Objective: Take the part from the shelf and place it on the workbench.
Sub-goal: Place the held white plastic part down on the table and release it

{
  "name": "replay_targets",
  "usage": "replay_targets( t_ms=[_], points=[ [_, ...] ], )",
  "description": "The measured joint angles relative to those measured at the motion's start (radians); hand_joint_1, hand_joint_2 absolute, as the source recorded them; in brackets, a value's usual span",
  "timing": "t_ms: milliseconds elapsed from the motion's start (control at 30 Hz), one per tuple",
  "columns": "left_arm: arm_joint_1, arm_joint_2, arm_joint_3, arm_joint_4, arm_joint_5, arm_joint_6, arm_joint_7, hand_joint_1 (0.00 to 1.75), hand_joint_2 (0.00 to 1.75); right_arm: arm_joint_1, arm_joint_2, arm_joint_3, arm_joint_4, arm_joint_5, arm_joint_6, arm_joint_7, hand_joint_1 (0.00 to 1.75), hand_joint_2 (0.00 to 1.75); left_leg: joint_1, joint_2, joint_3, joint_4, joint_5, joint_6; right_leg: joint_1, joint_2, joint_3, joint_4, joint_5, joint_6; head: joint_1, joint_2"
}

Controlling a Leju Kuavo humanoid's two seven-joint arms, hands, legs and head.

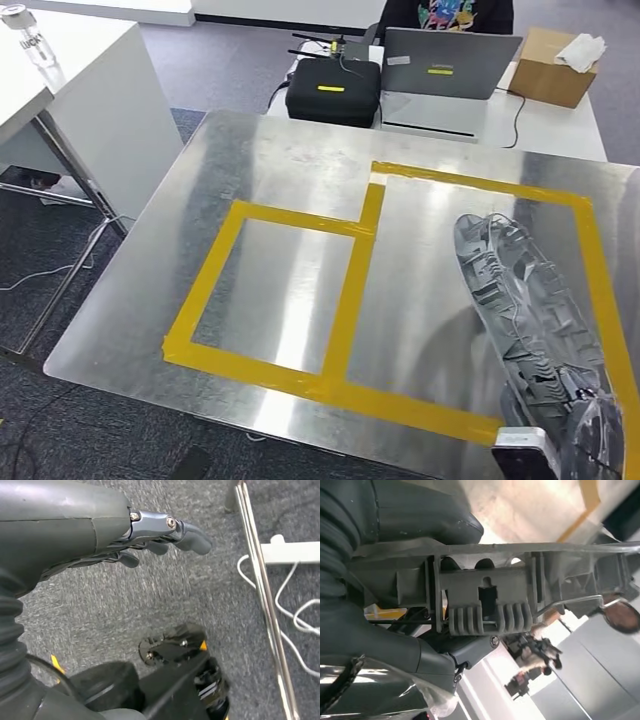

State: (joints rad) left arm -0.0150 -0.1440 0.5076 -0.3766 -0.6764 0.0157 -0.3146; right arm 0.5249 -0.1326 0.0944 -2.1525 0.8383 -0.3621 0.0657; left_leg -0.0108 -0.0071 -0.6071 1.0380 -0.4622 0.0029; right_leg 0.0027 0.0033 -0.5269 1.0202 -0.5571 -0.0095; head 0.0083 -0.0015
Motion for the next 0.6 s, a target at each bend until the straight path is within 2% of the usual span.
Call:
replay_targets(
  t_ms=[33, 133, 267, 467, 600],
  points=[
    [-0.002, 0.0, 0.003, 0.0, -0.005, -0.002, 0.0, 0.0, 1.75, -0.008, 0.002, -0.036, 0.007, -0.026, 0.043, -0.006, 1.75, 1.75, -0.001, 0.0, 0.0, 0.0, -0.001, -0.001, 0.0, 0.0, 0.002, -0.003, 0.002, -0.002, 0.0, 0.0],
    [-0.006, 0.003, 0.009, 0.0, -0.014, -0.007, 0.001, 0.0, 1.75, -0.035, 0.008, -0.144, 0.034, -0.072, 0.127, -0.023, 1.75, 1.75, -0.001, 0.0, 0.0, 0.0, -0.003, 0.006, -0.001, 0.0, 0.006, -0.012, 0.005, 0.007, 0.0, 0.0],
    [-0.007, 0.005, 0.016, 0.0, -0.017, -0.009, 0.001, 0.0, 1.75, -0.055, 0.02, -0.234, 0.066, -0.081, 0.15, -0.033, 1.75, 1.75, -0.001, -0.001, 0.0, 0.001, -0.006, 0.012, -0.001, -0.001, 0.009, -0.017, 0.005, 0.017, 0.0, 0.0],
    [-0.009, 0.006, 0.018, 0.0, -0.017, -0.01, 0.001, 0.0, 1.75, -0.063, 0.033, -0.273, 0.083, -0.077, 0.155, -0.039, 1.75, 1.75, -0.002, -0.001, 0.001, 0.002, -0.009, 0.016, -0.002, -0.001, 0.01, -0.018, 0.003, 0.024, 0.0, 0.0],
    [-0.009, 0.007, 0.018, 0.0, -0.022, -0.011, 0.002, 0.0, 1.75, -0.07, 0.036, -0.285, 0.09, -0.079, 0.179, -0.031, 1.75, 1.75, -0.002, -0.001, 0.003, 0.002, -0.009, 0.017, -0.002, -0.001, 0.012, -0.018, 0.002, 0.025, 0.0, 0.0]
  ],
)
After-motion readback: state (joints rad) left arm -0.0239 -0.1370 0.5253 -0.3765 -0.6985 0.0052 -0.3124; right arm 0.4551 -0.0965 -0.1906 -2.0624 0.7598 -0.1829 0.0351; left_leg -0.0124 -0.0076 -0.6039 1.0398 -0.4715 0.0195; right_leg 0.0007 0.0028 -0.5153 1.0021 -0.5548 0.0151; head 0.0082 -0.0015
